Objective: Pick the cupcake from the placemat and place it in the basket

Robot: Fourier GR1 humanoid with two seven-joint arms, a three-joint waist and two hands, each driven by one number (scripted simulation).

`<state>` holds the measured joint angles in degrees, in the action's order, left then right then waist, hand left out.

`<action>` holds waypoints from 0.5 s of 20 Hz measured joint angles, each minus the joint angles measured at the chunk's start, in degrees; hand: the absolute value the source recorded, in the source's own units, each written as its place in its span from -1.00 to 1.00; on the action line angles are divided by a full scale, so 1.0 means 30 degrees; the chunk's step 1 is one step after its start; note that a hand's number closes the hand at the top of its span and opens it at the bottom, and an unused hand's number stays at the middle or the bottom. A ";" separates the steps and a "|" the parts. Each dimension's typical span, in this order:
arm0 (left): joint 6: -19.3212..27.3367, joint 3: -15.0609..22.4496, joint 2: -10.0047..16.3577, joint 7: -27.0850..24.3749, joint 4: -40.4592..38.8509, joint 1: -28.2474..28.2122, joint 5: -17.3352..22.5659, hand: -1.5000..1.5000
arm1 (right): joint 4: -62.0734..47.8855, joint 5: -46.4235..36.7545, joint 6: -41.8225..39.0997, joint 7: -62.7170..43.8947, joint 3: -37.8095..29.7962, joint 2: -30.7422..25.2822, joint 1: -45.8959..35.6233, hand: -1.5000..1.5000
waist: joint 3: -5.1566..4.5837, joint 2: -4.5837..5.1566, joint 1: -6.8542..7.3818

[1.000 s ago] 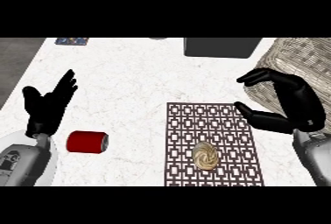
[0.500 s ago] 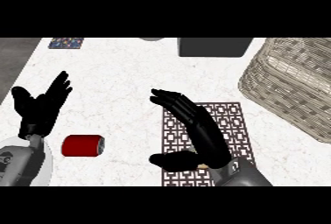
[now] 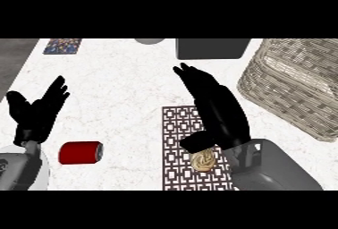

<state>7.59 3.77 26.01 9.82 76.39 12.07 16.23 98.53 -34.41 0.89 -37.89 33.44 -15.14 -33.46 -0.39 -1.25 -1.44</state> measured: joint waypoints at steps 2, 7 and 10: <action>0.0098 -0.0056 -0.0063 -0.0119 -0.0174 0.0056 -0.0094 0.00 | 0.0920 0.0109 -0.1875 -0.2407 -0.0562 -0.0495 -0.0948 -1.00 | 0.0012 0.0007 -0.0150; -0.0088 -0.0106 -0.0158 -0.0218 0.0060 -0.0166 -0.0034 0.00 | 0.2438 0.3277 -0.6532 -0.6124 -0.2299 -0.1095 -0.2675 -1.00 | 0.0056 0.0110 0.0033; 0.0022 0.0034 -0.0340 -0.0184 0.0458 -0.0516 -0.0158 0.00 | 0.3230 0.5920 -0.7984 -0.6799 -0.3358 -0.1530 -0.2713 -1.00 | 0.0080 0.0134 0.0087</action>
<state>7.66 3.87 24.99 9.27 77.77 10.52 15.76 108.22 -16.65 -23.06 -58.28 23.37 -19.72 -41.60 -0.15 -0.84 -1.18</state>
